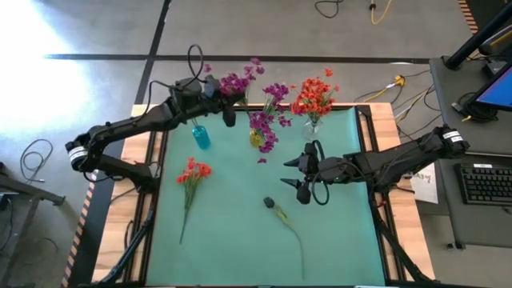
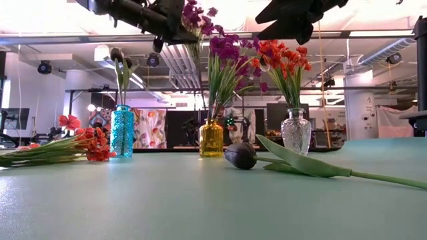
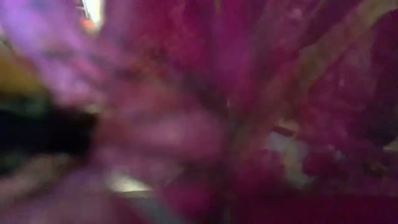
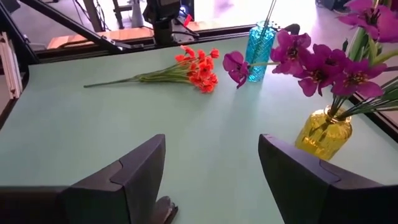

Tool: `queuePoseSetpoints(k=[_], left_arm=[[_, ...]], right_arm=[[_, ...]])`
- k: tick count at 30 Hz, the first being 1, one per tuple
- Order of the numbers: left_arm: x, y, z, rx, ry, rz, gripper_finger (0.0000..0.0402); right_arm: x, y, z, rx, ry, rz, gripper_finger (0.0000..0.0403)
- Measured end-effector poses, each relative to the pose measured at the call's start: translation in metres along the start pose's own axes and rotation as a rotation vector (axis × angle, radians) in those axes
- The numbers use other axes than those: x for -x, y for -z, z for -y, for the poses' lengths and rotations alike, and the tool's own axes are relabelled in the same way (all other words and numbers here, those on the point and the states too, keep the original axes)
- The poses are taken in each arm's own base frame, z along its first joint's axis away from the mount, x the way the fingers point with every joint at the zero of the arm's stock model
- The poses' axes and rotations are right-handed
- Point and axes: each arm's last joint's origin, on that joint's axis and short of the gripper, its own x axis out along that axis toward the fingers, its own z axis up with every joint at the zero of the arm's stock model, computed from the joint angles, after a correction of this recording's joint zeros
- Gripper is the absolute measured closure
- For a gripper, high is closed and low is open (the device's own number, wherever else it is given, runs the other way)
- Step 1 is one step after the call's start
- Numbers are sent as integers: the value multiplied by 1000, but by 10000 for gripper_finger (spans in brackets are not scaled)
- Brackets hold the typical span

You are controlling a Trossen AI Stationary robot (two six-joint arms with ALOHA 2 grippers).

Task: Sort flowers into vase by color
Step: Put the purple flowers into the yellow vase

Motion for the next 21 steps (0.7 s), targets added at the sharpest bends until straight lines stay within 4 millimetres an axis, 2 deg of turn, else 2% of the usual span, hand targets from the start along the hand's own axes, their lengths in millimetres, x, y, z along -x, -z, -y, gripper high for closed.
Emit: queuePoseSetpoints(k=[12, 21], left_arm=[[-8, 6, 2, 55, 56, -13, 401], [-21, 20, 1, 60, 53, -69, 401]], right_arm=[[0, 0, 0, -25, -1, 5, 154], [0, -1, 0, -26, -1, 5, 149]])
